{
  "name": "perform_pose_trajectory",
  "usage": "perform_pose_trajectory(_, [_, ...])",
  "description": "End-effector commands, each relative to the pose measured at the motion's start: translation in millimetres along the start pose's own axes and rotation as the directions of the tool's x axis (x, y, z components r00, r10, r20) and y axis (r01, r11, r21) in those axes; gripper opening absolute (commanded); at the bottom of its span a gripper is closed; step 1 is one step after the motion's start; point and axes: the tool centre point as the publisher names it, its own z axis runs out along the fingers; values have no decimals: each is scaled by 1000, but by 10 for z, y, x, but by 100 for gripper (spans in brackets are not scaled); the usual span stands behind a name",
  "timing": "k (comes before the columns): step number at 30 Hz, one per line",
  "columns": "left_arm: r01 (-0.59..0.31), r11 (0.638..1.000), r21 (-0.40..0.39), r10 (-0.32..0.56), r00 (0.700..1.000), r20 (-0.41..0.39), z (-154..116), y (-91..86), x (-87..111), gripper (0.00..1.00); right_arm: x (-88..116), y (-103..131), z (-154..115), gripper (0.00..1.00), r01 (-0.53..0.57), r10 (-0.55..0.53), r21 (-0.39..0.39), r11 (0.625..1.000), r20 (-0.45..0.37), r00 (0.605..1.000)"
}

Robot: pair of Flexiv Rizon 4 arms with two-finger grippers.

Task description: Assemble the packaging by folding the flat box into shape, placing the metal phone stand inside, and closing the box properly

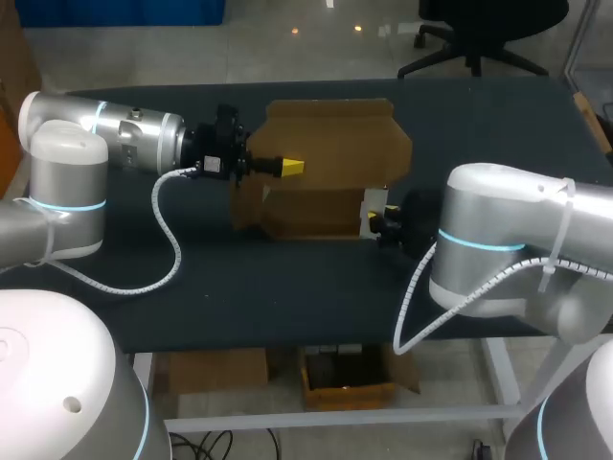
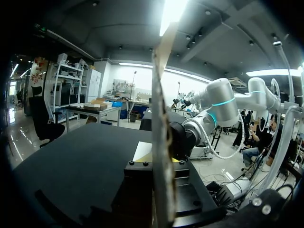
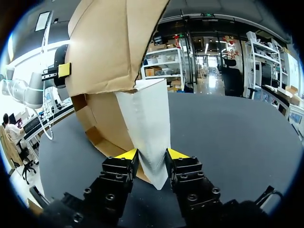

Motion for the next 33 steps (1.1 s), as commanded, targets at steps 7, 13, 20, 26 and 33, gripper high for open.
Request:
perform_pose_trajectory(7, [-1,1000,0,1,1000,-2,16,40,-4,0,55,2,43,30,-9,10,-13,1000,75,997])
perform_pose_trajectory(13, [-1,1000,0,1,1000,-2,16,40,-4,0,55,46,44,28,1,-2,14,1000,89,996])
perform_pose_trajectory(20, [-1,1000,0,1,1000,-2,16,40,-4,0,41,62,44,22,-4,1,32,999,106,994])
perform_pose_trajectory(26, [-1,1000,0,1,1000,-2,16,40,-4,0,29,75,51,21,-9,2,54,999,128,992])
perform_pose_trajectory(33, [-1,1000,0,1,1000,-2,16,40,-4,0,15,86,54,21,-22,10,75,997,156,988])
